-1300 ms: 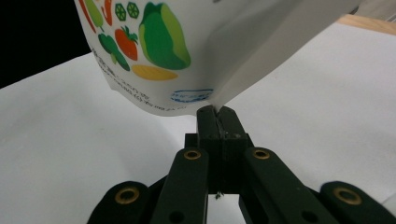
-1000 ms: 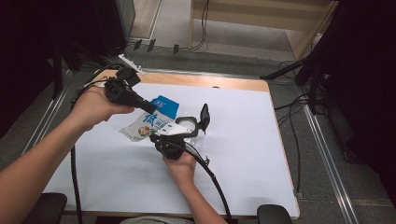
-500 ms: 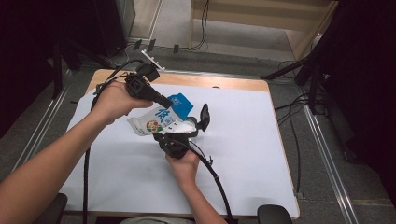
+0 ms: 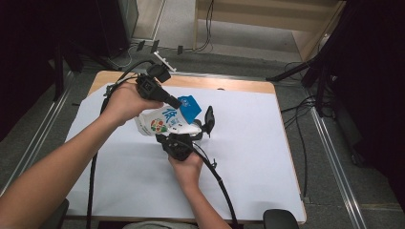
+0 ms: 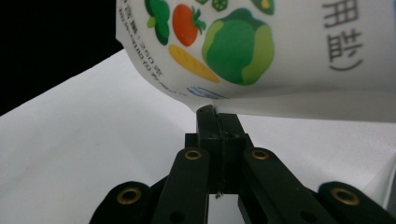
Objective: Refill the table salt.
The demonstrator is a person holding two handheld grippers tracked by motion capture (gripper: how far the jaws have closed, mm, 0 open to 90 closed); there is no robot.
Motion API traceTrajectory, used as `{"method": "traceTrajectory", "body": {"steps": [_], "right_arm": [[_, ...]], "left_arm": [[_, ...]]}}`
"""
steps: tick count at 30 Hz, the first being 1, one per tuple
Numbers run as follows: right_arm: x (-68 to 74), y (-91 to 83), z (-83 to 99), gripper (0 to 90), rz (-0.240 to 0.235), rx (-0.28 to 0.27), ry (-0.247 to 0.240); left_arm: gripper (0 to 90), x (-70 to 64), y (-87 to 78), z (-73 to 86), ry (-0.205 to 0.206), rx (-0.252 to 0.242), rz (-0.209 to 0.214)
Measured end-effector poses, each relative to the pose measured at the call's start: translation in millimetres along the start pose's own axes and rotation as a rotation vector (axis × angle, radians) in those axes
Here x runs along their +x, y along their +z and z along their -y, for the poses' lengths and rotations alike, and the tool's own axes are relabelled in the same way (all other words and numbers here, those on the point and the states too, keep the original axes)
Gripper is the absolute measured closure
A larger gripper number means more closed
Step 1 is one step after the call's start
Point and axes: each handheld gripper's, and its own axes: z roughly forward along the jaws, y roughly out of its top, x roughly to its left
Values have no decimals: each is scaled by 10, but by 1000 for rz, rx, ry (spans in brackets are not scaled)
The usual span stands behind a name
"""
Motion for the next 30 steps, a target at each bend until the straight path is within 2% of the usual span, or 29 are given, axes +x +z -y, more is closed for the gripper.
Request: {"method": "traceTrajectory", "body": {"steps": [15,24,29,30], "right_arm": [[-3,9,-71,900,-4,-16,8],[-48,-17,-42,900,15,-18,20],[-75,-25,-36,900,12,-16,27],[-79,-24,-38,900,14,-18,24]], "left_arm": [[900,-50,64,-84,-5,-9,-17],[900,-15,-161,51,-19,-43,-7],[900,22,-297,190,-39,-62,27],[900,20,-321,216,-40,-69,23]]}}
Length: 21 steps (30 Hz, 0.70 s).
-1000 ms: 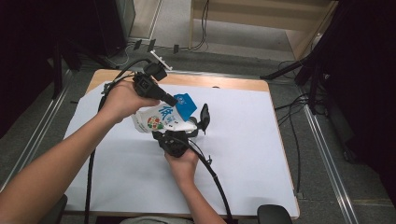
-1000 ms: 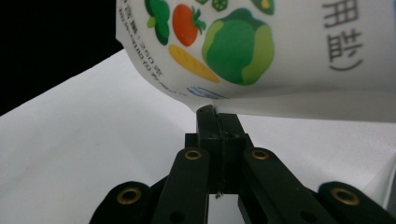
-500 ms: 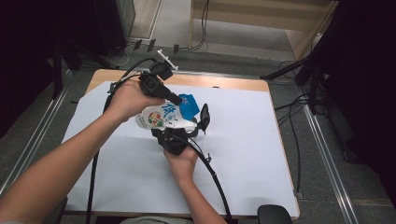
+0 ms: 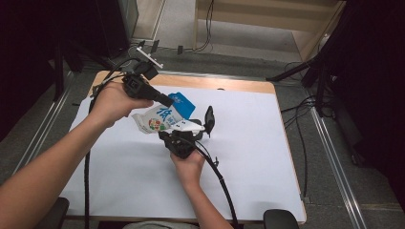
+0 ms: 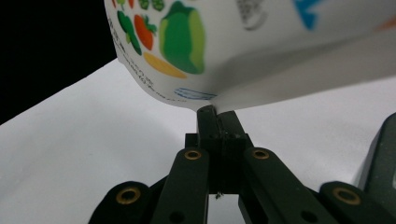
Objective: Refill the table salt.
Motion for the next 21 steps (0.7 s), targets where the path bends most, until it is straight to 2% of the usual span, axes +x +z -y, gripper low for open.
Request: {"method": "traceTrajectory", "body": {"steps": [4,8,12,16,17,19,21], "right_arm": [[9,3,-1,900,-2,0,-16],[31,-28,-8,840,5,-1,-37],[33,-93,-20,831,10,6,-62],[25,-225,-26,835,17,-33,-71],[15,-259,-31,861,16,-45,-68],[16,-309,-46,900,40,-59,-73],[18,-303,-68,900,66,-73,-73]], "left_arm": [[900,25,-84,58,5,-4,-11],[900,74,-168,122,-6,-8,-18],[900,129,-268,189,-26,-23,-23],[900,142,-341,237,-27,-28,-29],[900,135,-348,241,-33,-34,-23],[900,115,-356,239,-29,-34,-17],[900,81,-349,235,-23,-35,-8]]}}
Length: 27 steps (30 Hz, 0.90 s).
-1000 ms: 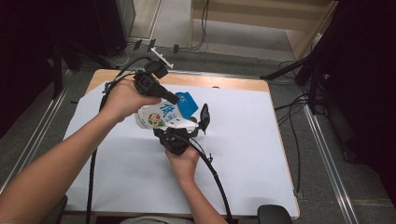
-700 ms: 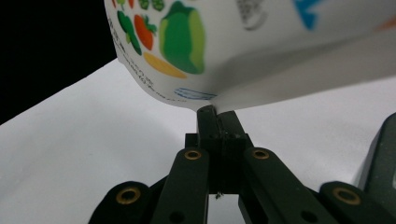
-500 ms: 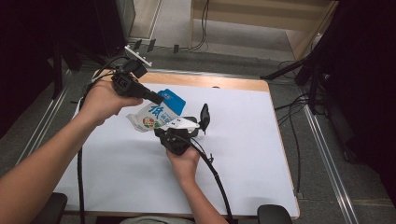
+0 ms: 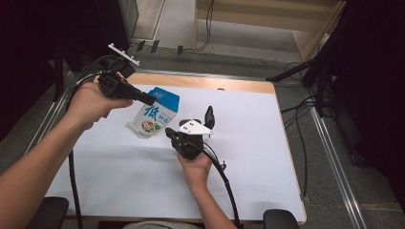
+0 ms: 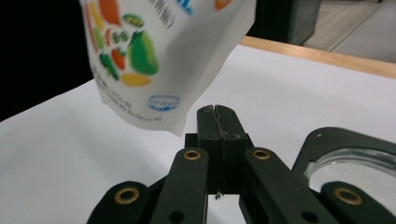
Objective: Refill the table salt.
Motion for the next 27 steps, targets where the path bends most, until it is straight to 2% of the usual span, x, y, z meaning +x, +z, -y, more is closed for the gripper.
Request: {"method": "traceTrajectory", "body": {"steps": [4,6,9,12,14,20,22,26,27], "right_arm": [[21,104,0,900,31,-5,-3],[39,159,18,900,48,-6,-16],[74,206,42,900,74,-14,-27],[82,229,53,900,92,-21,-33],[63,230,50,900,87,-22,-15],[20,197,29,900,102,-27,-1],[20,199,21,900,93,-34,5],[73,215,17,900,74,-39,10],[87,217,22,900,80,-36,9]], "left_arm": [[900,-69,25,-23,3,5,23],[900,-86,41,-36,12,5,25],[900,-103,68,-47,-2,13,28],[900,-101,57,-43,3,10,24],[900,-92,28,-33,-2,6,20],[900,-61,-89,14,-17,-15,29],[900,-73,-73,16,-11,-15,23],[900,-88,29,6,-14,18,19],[900,-83,49,3,-20,7,15]]}}
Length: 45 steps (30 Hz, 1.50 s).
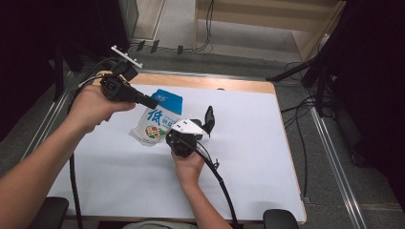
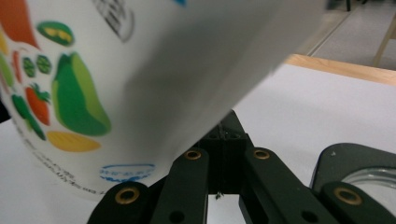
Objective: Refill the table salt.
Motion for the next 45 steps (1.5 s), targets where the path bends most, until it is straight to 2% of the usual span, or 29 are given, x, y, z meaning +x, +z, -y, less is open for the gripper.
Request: {"method": "traceTrajectory", "body": {"steps": [6,13,24,35,39,45], "right_arm": [[7,23,58,900,-13,28,-2],[55,92,103,900,-13,51,-21],[44,145,105,900,-34,69,14],[12,206,77,900,-40,68,39],[-21,223,44,900,-56,68,64],[-37,221,5,900,-63,51,80]], "left_arm": [[900,40,63,-50,-28,4,22],[900,-30,223,-111,-19,33,28],[900,-54,426,-264,-9,48,-25],[900,-36,612,-405,-19,64,-34],[900,-32,662,-458,-26,65,-33],[900,-54,713,-530,-15,71,-37]]}}
